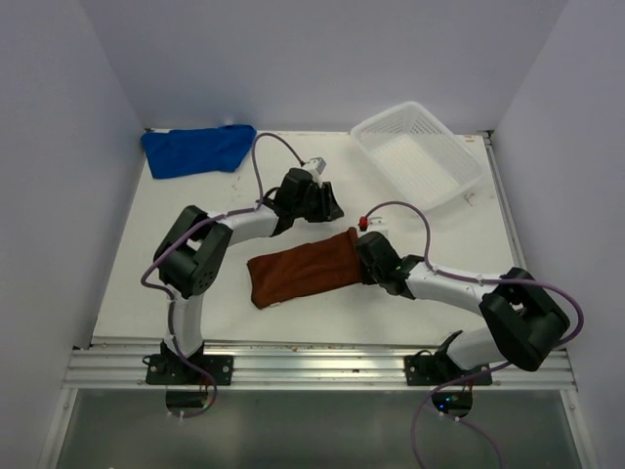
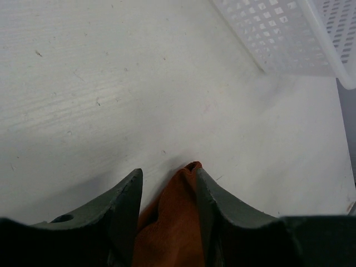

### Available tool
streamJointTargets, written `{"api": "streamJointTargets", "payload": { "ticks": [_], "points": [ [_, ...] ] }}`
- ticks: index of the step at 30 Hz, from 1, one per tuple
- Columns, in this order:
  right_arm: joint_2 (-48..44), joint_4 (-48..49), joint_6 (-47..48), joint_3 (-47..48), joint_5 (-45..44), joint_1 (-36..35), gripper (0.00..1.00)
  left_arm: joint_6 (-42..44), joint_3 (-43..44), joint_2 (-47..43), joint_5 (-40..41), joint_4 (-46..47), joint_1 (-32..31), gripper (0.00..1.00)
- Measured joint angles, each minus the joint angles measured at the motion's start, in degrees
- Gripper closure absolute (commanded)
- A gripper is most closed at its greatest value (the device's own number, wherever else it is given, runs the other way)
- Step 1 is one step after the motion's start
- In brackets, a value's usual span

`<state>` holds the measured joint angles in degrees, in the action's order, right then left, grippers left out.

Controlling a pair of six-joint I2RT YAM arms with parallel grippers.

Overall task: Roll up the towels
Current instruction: Roll the towel

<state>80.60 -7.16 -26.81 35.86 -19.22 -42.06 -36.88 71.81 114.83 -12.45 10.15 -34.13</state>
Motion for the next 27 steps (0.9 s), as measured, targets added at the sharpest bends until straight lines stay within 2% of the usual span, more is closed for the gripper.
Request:
{"api": "streamJointTargets", "payload": {
  "ticks": [8,17,27],
  "points": [
    [0.8,-3.2,0.5,2.4,-8.7,-4.9,1.00,-2.9,0.0,-2.1,-2.9,-0.3,0.0,0.51],
    [6.2,-7.4,2.3,7.9,-19.3,-12.2,1.00,-5.7,0.0,-2.1,-5.3,0.0,0.0,0.50],
    [10.9,-14.1,3.7,12.3,-30.1,-16.7,1.00,-6.1,0.0,-2.1,-7.1,0.1,-0.2,0.49]
  ]
}}
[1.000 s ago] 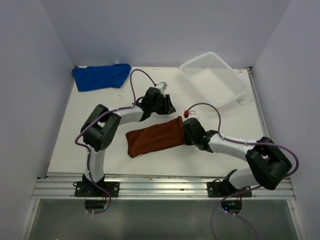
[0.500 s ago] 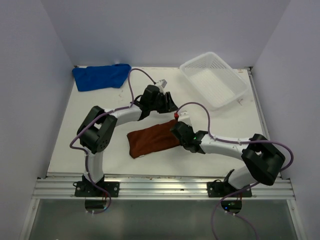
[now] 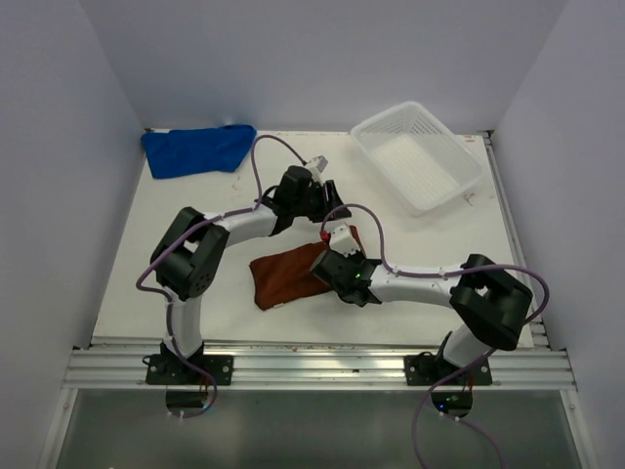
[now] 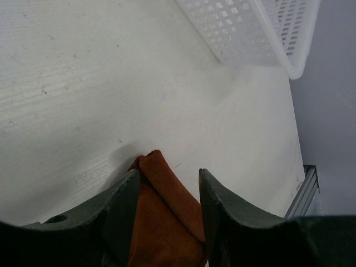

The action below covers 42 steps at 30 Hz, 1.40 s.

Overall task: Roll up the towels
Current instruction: Roll the towel

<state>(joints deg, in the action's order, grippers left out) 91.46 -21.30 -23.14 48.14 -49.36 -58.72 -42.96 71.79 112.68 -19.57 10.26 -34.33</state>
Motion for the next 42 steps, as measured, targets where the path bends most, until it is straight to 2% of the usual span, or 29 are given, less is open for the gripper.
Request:
{"api": "streamJointTargets", "payload": {
  "ticks": [15,42],
  "points": [
    [5.9,-1.2,6.5,3.7,-5.1,-3.1,1.00,0.0,0.0,0.0,-1.6,0.5,-1.1,0.50],
    [13.4,-6.8,12.3,8.4,-10.1,-3.3,1.00,0.0,1.3,0.9,-5.4,2.6,-3.8,0.51]
  ]
}}
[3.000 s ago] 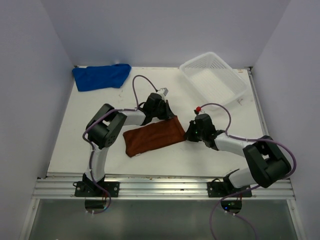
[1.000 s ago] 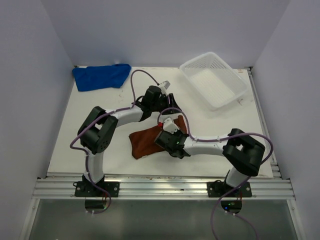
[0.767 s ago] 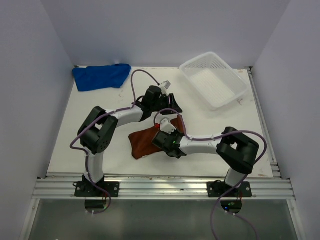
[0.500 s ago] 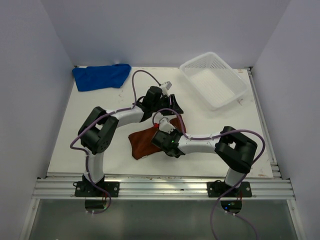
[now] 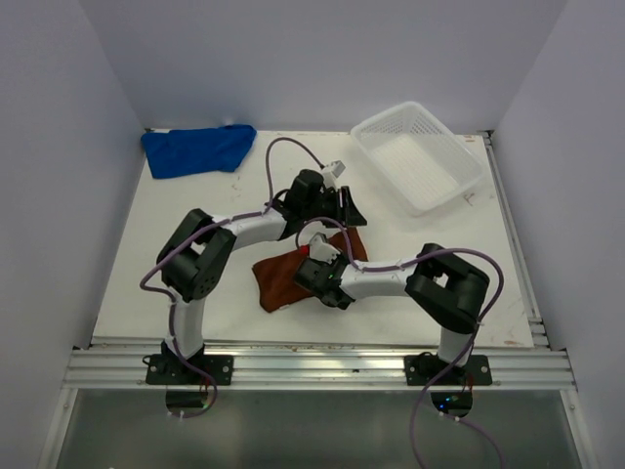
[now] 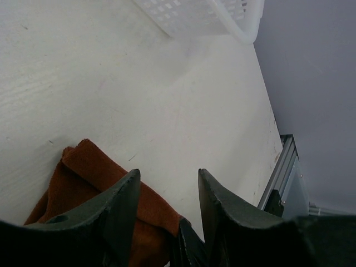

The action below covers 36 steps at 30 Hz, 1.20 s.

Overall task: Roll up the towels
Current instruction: Roll the towel

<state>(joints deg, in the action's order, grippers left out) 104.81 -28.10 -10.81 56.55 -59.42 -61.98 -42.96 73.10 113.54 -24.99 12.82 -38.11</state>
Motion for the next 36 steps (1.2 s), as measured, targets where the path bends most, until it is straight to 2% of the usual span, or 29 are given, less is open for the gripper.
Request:
{"api": "streamJointTargets", "payload": {
  "ticks": [16,23,24,27,30,36],
  "points": [
    [1.9,-0.9,4.3,-0.8,0.1,0.0,1.00,-1.5,-1.2,4.9,-1.2,3.2,-2.9,0.53],
    [1.9,-0.6,5.2,-2.4,0.6,0.0,0.74,-1.8,-7.1,4.9,-1.0,6.5,-2.9,0.54],
    [1.6,-0.5,5.2,-2.8,0.6,-0.2,0.63,-2.0,-7.8,5.0,-1.0,7.1,-2.8,0.54],
    [-0.2,0.3,4.9,-4.2,0.9,-0.2,0.50,-2.5,-8.9,5.2,-0.8,9.0,-2.8,0.54],
    [-4.1,0.9,4.4,-5.7,1.6,0.6,0.42,-2.5,-9.0,5.2,-0.8,9.6,-2.9,0.54],
    [-12.5,2.9,2.2,-7.8,4.2,0.6,0.37,-2.6,-9.0,5.6,-0.8,10.3,-3.2,0.55]
  ]
}}
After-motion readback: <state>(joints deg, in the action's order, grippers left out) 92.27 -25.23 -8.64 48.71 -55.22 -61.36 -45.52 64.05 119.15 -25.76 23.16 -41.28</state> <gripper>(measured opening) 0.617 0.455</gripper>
